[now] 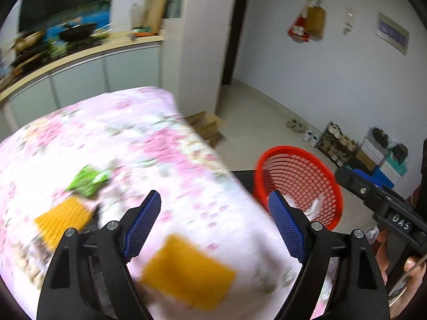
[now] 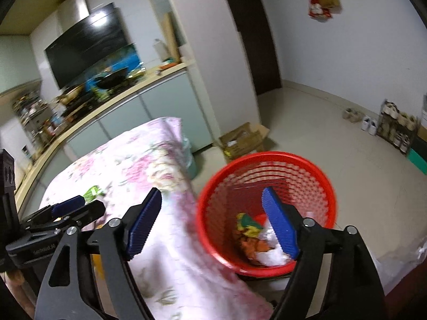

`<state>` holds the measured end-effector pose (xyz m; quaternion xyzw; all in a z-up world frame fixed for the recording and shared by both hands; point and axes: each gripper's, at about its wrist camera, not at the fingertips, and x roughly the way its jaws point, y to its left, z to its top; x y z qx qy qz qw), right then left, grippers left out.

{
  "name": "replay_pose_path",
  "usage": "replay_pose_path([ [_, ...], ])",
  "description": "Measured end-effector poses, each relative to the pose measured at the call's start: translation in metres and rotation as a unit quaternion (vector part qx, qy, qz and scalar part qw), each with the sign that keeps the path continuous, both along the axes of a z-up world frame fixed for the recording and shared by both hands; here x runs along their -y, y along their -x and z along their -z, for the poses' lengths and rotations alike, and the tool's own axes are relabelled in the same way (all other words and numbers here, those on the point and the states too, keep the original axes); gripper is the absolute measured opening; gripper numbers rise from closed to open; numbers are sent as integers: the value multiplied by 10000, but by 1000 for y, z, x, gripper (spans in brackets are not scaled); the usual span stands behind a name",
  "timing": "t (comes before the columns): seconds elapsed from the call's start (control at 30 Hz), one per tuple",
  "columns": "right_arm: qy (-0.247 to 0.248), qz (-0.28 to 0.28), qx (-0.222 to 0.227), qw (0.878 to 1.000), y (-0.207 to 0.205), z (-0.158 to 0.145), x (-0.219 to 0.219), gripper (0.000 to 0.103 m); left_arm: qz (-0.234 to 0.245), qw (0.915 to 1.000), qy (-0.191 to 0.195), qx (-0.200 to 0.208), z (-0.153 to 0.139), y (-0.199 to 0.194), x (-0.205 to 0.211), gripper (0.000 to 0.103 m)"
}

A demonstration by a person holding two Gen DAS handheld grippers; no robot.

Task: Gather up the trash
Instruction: 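Return the left tool to the quilt and grasp the cream mesh cloth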

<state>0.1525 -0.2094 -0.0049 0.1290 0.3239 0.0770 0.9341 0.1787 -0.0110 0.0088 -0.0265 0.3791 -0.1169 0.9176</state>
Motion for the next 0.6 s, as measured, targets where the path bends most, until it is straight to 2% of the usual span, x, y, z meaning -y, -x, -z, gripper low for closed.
replay_pose_path([
  [0.17, 54, -461, 6, 9989, 0, 0, -29, 76, -579, 9983, -114, 16, -1, 21, -54, 80],
  [0.37, 9, -844, -131, 9964, -2, 4, -56, 77, -1190, 9929, -69, 29, -5, 43, -114, 80],
  [0.6, 68, -1167, -260, 9928, -2, 7, -76, 77, -1999, 9797, -155, 46, 4, 76, -180, 80],
])
